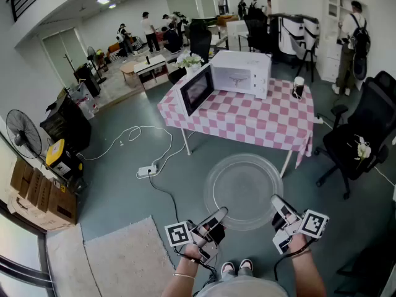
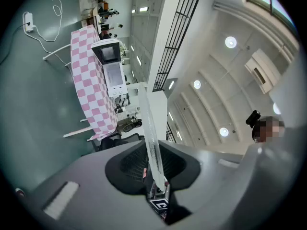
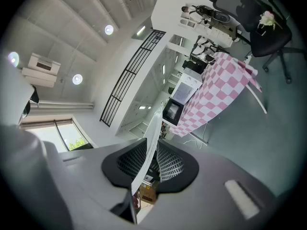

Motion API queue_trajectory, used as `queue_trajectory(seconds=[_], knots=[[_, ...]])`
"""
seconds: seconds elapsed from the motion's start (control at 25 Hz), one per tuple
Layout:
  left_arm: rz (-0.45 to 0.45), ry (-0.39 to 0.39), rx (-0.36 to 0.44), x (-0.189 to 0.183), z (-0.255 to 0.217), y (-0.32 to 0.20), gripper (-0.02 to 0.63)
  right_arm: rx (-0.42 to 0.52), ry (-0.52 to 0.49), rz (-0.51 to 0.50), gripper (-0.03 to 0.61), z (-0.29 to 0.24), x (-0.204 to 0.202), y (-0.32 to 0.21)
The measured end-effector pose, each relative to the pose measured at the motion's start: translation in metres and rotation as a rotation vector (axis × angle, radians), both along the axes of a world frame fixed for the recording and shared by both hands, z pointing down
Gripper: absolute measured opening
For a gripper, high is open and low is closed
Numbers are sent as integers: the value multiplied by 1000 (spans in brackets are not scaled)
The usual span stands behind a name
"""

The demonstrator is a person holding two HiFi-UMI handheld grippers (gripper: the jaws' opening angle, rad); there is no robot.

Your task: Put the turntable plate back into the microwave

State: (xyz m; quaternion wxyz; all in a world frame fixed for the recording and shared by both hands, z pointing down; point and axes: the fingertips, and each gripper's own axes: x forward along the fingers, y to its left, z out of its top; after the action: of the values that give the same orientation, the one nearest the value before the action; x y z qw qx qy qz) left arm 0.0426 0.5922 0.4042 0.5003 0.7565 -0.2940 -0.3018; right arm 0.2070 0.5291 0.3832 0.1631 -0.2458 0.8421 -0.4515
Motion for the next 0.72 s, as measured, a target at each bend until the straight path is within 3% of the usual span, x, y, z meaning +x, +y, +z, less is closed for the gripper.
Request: queue_trajectory(seconds=[0.72], knots=[[15,20,30,-27,-4,-7,52,18,19,26,72,-2,-26,-3]])
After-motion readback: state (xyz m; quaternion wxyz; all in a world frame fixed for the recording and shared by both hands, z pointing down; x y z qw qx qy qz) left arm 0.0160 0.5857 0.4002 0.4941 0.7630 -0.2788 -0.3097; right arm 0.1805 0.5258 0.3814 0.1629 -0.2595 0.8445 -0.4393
